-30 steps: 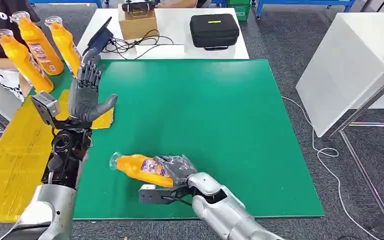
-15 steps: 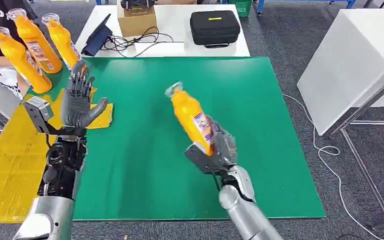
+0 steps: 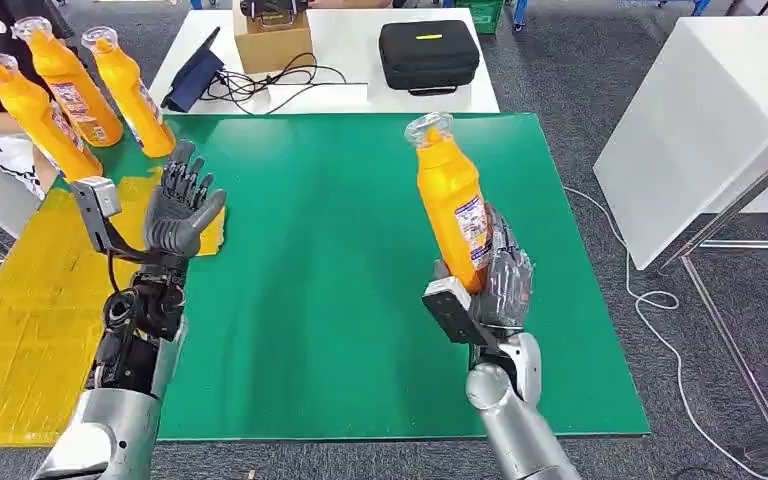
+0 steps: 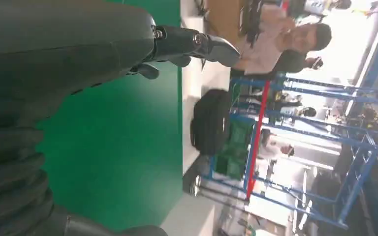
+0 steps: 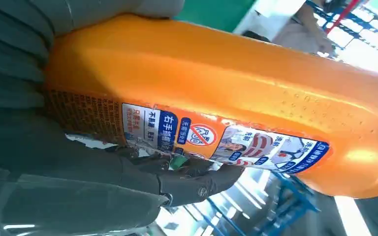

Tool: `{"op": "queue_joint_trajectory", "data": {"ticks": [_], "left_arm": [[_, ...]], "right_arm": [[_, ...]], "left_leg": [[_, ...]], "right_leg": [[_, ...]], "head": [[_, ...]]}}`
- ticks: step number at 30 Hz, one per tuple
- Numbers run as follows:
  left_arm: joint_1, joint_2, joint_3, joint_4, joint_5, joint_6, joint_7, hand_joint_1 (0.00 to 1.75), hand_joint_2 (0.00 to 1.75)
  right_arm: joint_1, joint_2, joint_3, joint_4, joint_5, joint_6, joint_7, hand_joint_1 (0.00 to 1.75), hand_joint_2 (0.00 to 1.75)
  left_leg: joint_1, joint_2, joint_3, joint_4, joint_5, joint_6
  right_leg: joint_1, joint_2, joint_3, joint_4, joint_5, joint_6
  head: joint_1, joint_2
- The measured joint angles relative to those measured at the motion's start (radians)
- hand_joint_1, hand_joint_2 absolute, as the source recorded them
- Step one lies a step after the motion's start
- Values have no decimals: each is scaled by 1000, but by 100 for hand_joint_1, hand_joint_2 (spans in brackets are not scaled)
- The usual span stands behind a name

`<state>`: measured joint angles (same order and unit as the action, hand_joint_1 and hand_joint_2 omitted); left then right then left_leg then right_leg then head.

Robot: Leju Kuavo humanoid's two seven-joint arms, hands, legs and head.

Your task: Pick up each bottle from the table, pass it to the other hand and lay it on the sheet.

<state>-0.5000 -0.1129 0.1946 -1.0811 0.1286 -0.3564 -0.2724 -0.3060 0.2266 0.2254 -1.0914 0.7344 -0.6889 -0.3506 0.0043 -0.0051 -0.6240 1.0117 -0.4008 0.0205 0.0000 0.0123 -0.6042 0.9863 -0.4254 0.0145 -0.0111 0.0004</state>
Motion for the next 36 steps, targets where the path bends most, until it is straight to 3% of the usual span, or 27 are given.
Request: {"op": "queue_joint_trajectory", "data": {"ticks": [7, 19, 32, 36], "left_arm": [[1, -31, -98, 22, -5, -54, 7, 0, 175], [1, -44, -169, 22, 6, -74, 10, 0, 175], [56, -44, -346, -131, 62, -95, 9, 0, 175], [61, -43, -397, -167, 96, -99, 10, 0, 175]], "right_arm": [[1, 45, -57, -3, 79, -3, -91, 175, 175], [4, 59, -85, -2, 82, -3, -101, 175, 175], [1, 59, -119, 33, 186, -3, -84, 175, 175], [-15, 57, -101, 62, 126, 29, -91, 175, 175]], "left_leg": [[0, -1, -1, 0, 0, 0], [0, -1, -1, 0, 0, 0], [0, -1, -2, 0, 0, 0], [0, -1, -3, 0, 0, 0]], "right_leg": [[0, 0, -1, 0, 0, 0], [0, 0, -1, 0, 0, 0], [0, 0, -1, 0, 0, 0], [0, 0, -1, 0, 0, 0]], "head": [[0, 0], [0, 0], [0, 0], [0, 0]]}}
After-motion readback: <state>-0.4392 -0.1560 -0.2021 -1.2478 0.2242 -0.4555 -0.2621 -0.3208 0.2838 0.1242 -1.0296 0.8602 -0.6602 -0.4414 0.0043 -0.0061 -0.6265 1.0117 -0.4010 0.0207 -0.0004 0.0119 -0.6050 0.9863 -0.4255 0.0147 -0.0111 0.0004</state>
